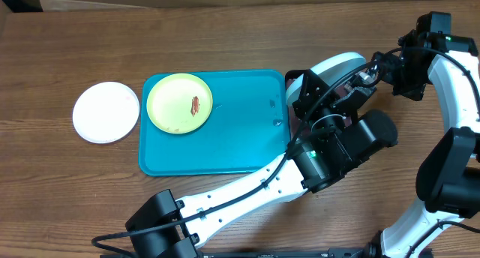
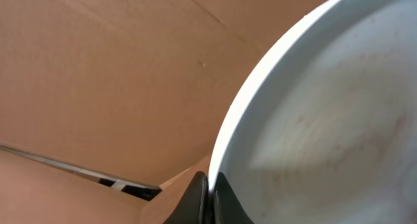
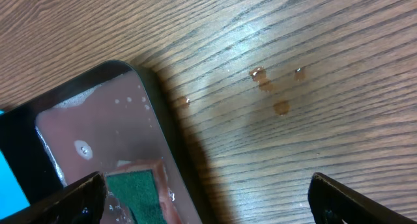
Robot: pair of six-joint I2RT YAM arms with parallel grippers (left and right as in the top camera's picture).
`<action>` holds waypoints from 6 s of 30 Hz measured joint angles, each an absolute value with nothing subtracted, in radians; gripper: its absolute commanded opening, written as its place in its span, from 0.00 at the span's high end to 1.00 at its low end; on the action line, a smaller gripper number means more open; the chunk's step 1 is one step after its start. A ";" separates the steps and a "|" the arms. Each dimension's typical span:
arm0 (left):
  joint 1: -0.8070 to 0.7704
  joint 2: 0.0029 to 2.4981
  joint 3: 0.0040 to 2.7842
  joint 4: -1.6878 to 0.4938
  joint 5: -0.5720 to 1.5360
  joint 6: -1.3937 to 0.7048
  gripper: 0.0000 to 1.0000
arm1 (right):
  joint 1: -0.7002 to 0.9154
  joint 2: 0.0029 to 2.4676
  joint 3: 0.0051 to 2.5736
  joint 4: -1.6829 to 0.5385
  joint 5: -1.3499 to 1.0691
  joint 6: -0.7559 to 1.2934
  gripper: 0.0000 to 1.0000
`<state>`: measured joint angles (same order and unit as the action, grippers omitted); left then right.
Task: Clean dirty plates on tray and stack at the side
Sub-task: 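Swing the light-blue plate left and set it onto the white plate, then move the left gripper to the yellow plate and grip its left rim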
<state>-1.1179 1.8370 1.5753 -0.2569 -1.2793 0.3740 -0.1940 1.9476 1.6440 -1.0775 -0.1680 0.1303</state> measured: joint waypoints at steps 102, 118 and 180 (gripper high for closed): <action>0.568 1.832 1.402 -0.953 0.424 -0.344 0.53 | -0.194 1.948 1.644 -1.077 -0.168 0.131 0.00; 0.160 1.808 1.409 -0.969 0.198 -0.284 0.70 | -0.194 1.948 1.644 -1.077 -0.168 0.130 0.00; 0.141 1.833 1.160 -0.638 0.039 -0.325 0.89 | -0.194 1.948 1.644 -1.077 -0.168 0.131 0.00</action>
<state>0.1413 1.8332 1.1603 -0.6376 0.0395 -0.3248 -0.1940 1.9476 1.6440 -1.0775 -0.1680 0.1307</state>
